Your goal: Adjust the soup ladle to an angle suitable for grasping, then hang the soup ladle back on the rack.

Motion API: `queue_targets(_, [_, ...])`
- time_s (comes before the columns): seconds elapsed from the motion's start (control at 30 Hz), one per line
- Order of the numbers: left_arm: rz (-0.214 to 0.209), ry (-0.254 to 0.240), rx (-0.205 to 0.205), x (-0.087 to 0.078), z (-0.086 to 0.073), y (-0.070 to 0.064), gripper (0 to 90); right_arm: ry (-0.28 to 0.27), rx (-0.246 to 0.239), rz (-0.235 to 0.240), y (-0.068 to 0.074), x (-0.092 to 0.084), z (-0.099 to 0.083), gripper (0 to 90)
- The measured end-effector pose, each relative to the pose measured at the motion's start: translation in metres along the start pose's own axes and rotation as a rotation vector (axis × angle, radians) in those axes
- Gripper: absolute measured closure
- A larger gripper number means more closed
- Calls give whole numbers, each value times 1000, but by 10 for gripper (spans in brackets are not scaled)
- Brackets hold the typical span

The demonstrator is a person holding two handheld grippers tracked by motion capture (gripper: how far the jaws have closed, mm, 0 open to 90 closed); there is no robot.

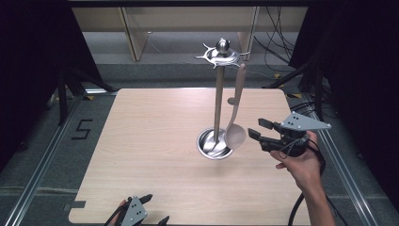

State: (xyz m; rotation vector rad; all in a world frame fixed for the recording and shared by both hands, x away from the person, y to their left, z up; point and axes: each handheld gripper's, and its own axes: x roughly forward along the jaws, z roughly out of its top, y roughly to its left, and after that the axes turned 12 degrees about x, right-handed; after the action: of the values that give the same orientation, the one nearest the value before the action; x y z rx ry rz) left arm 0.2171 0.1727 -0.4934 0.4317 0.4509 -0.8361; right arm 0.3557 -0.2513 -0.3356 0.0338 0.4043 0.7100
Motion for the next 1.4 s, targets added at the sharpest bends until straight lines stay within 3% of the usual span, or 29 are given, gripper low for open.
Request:
queue_targets(0.1, [-13, 2, -12, 1, 0, -1, 147, -7, 13, -20, 1, -3, -4, 460])
queue_targets(0.23, [-9, 0, -1, 0, 1, 0, 147, 24, -14, -18, 0, -7, -12, 440])
queue_targets(0.47, [-4, -5, 1, 0, 0, 0, 147, 69, 18, -32, 0, -5, -27, 426])
queue_targets(0.53, [-5, -4, 4, 0, 1, 0, 147, 75, -2, -25, -3, -4, -30, 421])
queue_targets(0.67, [-9, 4, 3, 1, 1, 0, 147, 92, 13, -20, -3, -6, -38, 415])
queue_targets(0.73, [-15, -8, -19, 2, 1, -1, 147, 103, 26, -27, -3, -7, -42, 413])
queue_targets(0.83, [-9, -14, -7, 2, 1, -1, 147, 111, 23, -29, -5, -9, -49, 412])
queue_targets(0.9, [-9, -23, -18, 2, 2, -3, 147, 140, 37, -31, -7, -12, -53, 412])
queue_targets(1.03, [-9, 7, 3, 1, 1, 0, 147, 144, 51, -42, -11, -16, -59, 410])
queue_targets(1.07, [-11, -8, -11, 1, 1, -1, 147, 132, 26, -41, -15, -16, -61, 410])
queue_targets(1.1, [-14, -9, -17, 1, 1, -1, 147, 158, 73, -48, -12, -18, -63, 411])
queue_targets(1.13, [-10, -10, -8, 2, 1, -1, 147, 154, 45, -43, -15, -17, -64, 410])
queue_targets(1.23, [-10, 6, 10, 1, 2, 0, 147, 167, 68, -54, -16, -18, -69, 410])
queue_targets(1.27, [-4, -22, -10, 3, 1, -2, 147, 170, 70, -56, -17, -19, -70, 410])
queue_targets(1.3, [-5, -26, -12, 3, 1, -2, 147, 162, 49, -52, -19, -18, -71, 410])
queue_targets(1.33, [-6, -18, -9, 2, 1, -2, 147, 168, 72, -47, -18, -18, -73, 410])
queue_targets(1.4, [-6, -25, -11, 3, 1, -2, 147, 175, 68, -51, -19, -19, -75, 409])
